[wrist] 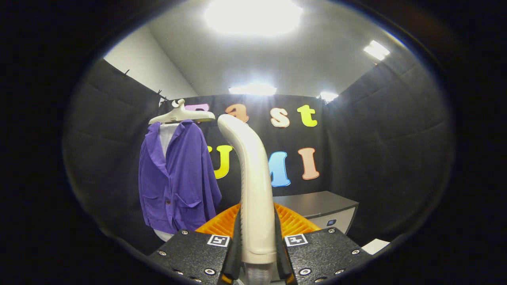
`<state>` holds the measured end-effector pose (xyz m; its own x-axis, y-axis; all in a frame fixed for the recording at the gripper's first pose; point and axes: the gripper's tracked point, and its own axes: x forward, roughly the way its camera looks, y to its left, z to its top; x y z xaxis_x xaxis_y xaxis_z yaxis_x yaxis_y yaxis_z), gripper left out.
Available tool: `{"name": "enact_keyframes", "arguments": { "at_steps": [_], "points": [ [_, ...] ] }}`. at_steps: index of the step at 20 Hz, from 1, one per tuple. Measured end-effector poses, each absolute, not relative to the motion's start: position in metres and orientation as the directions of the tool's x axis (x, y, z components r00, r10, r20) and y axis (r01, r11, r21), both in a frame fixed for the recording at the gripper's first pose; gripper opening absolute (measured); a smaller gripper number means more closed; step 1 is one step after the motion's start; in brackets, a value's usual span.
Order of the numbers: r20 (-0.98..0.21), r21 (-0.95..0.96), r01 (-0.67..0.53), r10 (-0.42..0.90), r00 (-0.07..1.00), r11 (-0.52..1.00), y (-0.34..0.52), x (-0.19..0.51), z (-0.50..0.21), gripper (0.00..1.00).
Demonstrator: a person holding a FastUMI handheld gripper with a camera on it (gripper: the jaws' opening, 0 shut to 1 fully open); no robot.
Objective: Iron the clothes twice with a garment steamer, once on the left side and once on the right side.
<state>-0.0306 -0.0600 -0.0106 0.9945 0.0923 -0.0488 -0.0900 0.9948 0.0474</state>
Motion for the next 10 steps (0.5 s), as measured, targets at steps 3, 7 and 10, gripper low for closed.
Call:
{"name": "enact_keyframes", "arguments": {
  "at_steps": [3,7,10],
  "points": [
    [-0.042,0.036,-0.076,0.078,0.996,0.996,-0.060,-0.028,-0.009,0.36],
    [-0.047,0.003,-0.072,0.072,0.996,0.997,-0.054,-0.037,-0.018,0.36],
    [-0.074,-0.010,-0.080,0.079,0.994,0.997,-0.045,-0.043,-0.031,0.36]
  ]
}}
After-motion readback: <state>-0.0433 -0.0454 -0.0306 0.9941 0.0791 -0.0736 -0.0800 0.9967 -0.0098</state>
